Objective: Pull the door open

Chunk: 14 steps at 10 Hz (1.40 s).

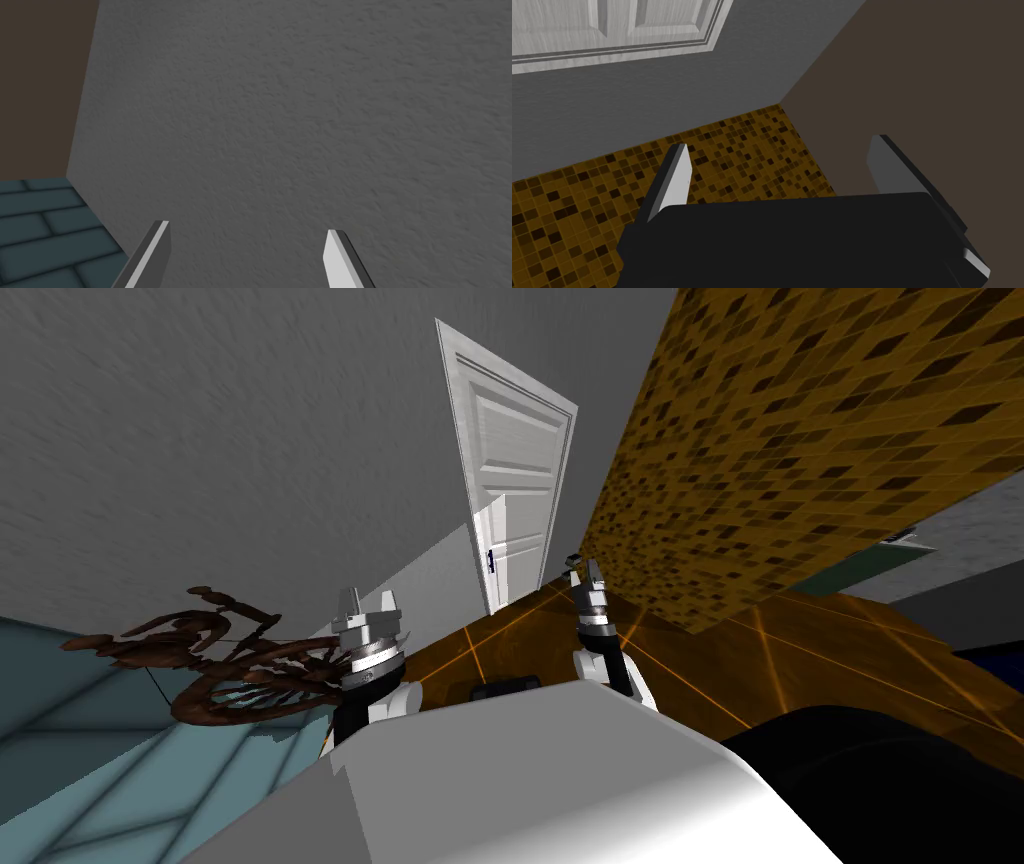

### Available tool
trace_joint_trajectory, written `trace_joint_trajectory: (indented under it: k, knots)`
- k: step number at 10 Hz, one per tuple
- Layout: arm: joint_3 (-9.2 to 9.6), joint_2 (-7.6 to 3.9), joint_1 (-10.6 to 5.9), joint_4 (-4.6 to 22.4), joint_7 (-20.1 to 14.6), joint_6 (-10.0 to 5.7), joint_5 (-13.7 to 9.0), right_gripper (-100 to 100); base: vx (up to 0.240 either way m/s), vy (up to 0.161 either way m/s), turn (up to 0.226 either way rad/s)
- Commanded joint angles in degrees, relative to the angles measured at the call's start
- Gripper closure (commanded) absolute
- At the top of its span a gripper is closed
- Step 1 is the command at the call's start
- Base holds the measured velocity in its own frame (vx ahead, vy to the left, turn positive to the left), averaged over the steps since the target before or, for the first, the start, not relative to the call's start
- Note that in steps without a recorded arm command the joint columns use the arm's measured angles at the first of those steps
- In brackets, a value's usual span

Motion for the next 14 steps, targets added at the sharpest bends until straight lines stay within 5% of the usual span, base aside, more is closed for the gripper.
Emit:
trace_joint_trajectory:
  k: [1,14]
  knots:
    - [-0.18,-0.25,-0.43,1.27,-0.88,-0.37,-0.78,-100,0.131,-0.047,0.199]
    - [-2.7,-2.67,-6.53,19.28,-13.35,-5.58,-11.88,-100,0.052,-0.043,0.249]
